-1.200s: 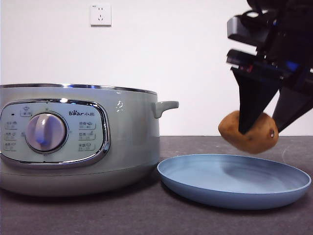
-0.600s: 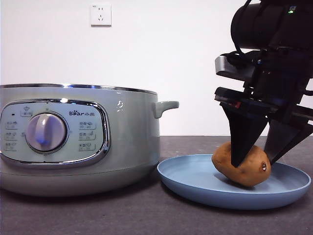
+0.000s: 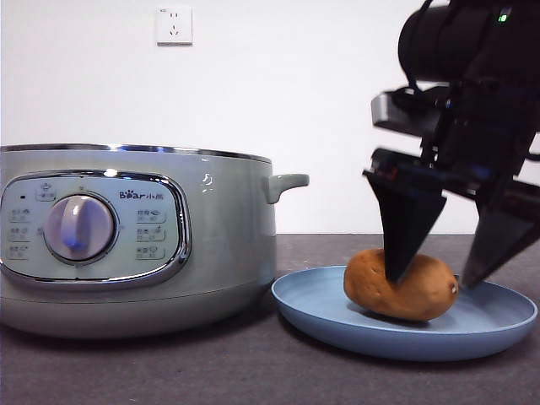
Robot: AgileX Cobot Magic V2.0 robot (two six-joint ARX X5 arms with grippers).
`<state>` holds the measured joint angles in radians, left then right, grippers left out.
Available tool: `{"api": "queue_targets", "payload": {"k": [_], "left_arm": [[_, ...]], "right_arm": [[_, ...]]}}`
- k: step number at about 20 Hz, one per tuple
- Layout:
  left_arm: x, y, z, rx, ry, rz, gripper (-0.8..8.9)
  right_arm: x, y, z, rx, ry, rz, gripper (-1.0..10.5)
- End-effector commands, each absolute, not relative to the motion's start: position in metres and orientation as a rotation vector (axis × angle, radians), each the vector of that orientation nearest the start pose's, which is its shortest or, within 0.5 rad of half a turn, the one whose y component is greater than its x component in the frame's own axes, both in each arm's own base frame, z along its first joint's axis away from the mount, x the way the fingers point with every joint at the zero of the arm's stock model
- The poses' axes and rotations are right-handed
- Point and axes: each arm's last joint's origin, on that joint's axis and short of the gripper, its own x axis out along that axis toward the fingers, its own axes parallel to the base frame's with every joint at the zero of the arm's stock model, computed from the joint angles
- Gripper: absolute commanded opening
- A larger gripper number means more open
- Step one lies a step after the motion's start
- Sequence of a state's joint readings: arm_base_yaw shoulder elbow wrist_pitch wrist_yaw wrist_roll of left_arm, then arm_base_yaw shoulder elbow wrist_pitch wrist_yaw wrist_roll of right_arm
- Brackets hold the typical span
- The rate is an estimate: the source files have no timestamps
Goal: Take the potato out from the steamer,put the potato on the plate,close the lid
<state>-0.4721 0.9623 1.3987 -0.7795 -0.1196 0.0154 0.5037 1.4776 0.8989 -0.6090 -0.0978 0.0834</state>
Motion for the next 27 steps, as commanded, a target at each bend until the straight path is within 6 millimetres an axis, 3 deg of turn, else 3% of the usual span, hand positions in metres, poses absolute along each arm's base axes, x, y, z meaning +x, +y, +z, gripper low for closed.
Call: {"api": "queue_targets", "payload": {"k": [1, 8, 14, 18, 27], "left_arm": [[0.142, -0.069, 0.453, 0.105, 0.27, -0.356, -0.08], [0.188, -0.094, 0.427, 0.142, 0.419, -0.397, -0.09], [0.235, -0.119, 0.389, 0.177, 0.596, -0.444, -0.09], [0.252, -0.13, 0.369, 0.174, 0.688, -0.496, -0.09], [0.253, -0.133, 0.341, 0.169, 0.83, -0.559, -0.09]], "right_arm": [[0.228, 0.129, 0.207, -0.139, 1.146, 0.477, 4.4], [0.188, 0.107, 0.281, -0.036, 0.849, 0.508, 4.4], [0.15, 0.085, 0.32, 0.024, 0.631, 0.487, 4.4], [0.138, 0.076, 0.327, 0.017, 0.583, 0.433, 4.4], [0.137, 0.075, 0.327, 0.016, 0.588, 0.432, 4.3]]}}
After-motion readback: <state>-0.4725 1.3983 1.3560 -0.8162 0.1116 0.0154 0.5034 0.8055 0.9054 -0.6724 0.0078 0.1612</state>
